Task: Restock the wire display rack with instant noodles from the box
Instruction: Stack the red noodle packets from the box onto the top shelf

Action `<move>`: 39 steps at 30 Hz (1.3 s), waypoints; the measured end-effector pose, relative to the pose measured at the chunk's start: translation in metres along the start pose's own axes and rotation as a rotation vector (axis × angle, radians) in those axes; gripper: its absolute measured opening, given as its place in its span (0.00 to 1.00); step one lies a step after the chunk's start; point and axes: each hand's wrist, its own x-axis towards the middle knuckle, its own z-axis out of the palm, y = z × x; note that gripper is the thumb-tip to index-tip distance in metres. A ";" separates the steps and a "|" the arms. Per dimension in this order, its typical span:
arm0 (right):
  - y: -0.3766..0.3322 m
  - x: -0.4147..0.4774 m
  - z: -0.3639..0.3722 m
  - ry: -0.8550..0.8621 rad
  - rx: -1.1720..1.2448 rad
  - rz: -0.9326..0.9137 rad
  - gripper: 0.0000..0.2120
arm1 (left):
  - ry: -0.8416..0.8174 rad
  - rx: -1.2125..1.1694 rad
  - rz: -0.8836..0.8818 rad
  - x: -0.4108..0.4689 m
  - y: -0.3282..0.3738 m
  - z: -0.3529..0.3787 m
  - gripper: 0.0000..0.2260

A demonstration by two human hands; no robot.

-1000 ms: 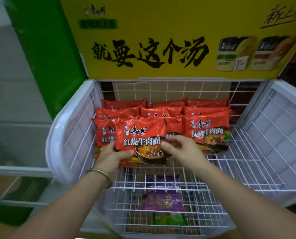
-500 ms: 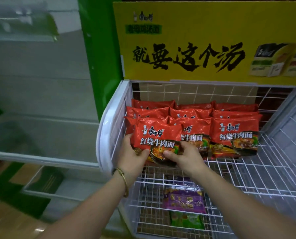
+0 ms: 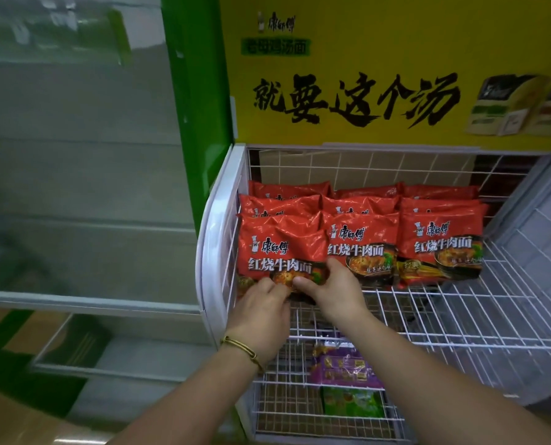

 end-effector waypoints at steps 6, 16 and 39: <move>-0.007 -0.002 0.006 0.055 -0.083 0.094 0.23 | -0.142 -0.010 -0.015 0.003 0.003 -0.005 0.17; -0.012 -0.006 -0.005 -0.067 -0.235 0.170 0.24 | -0.131 -0.230 -0.111 0.006 0.002 -0.008 0.12; 0.130 -0.142 -0.214 0.308 -0.083 0.322 0.16 | -0.274 -0.395 0.315 0.003 0.224 0.070 0.05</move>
